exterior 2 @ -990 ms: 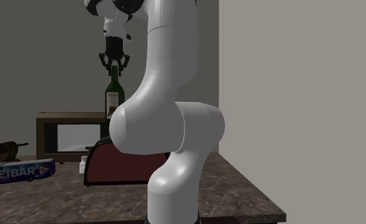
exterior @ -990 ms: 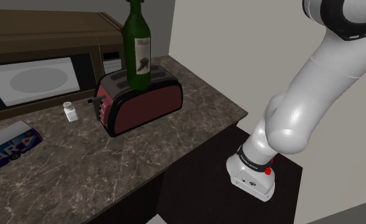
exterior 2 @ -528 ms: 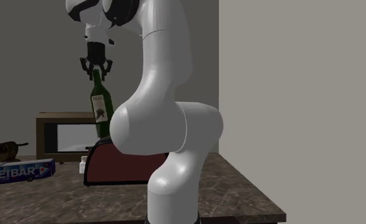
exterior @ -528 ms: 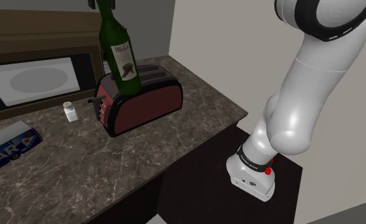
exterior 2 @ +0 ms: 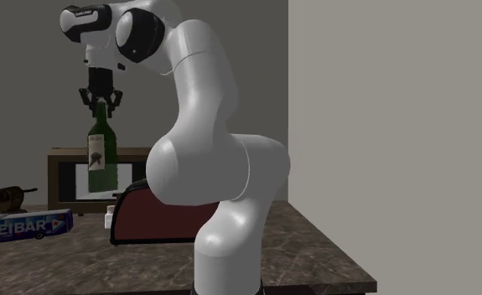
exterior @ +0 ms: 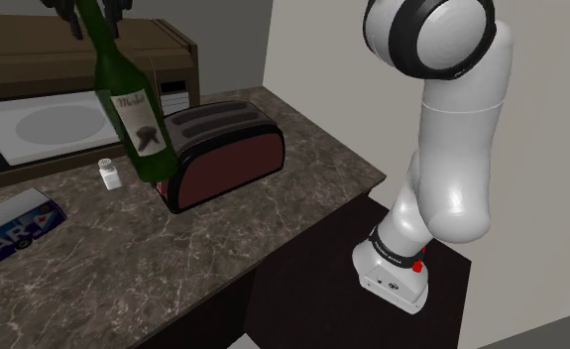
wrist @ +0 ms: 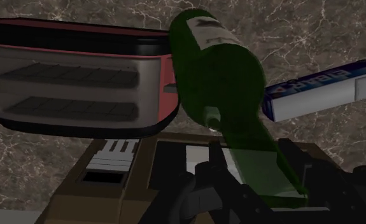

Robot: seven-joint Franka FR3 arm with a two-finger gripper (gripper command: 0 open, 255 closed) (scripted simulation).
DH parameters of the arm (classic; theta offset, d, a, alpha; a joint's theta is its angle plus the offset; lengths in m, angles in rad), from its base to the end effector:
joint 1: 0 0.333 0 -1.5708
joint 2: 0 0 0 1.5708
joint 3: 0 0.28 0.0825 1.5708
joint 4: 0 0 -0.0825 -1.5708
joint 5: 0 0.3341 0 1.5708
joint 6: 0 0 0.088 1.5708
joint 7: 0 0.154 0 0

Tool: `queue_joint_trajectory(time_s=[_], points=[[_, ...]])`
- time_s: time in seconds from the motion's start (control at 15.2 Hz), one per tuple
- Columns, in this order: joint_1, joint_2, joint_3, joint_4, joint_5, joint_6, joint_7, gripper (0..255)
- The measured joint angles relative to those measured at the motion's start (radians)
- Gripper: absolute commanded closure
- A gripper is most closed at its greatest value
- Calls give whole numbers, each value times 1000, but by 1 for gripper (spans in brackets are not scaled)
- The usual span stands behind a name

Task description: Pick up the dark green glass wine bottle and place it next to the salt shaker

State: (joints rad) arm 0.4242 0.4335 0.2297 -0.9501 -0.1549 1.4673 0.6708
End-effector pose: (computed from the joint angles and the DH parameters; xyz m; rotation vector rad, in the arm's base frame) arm 0.5138 0.3197 0.5541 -3.1251 0.1019 -0.1694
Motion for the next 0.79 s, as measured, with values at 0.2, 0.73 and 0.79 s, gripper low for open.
queue_joint_trajectory(time_s=[0.2,0.73,0.79], points=[[58,136,-1,171,-29,-52,30,255],[34,67,5,-48,-16,94,50,255],[31,57,6,-78,-14,114,52,255]])
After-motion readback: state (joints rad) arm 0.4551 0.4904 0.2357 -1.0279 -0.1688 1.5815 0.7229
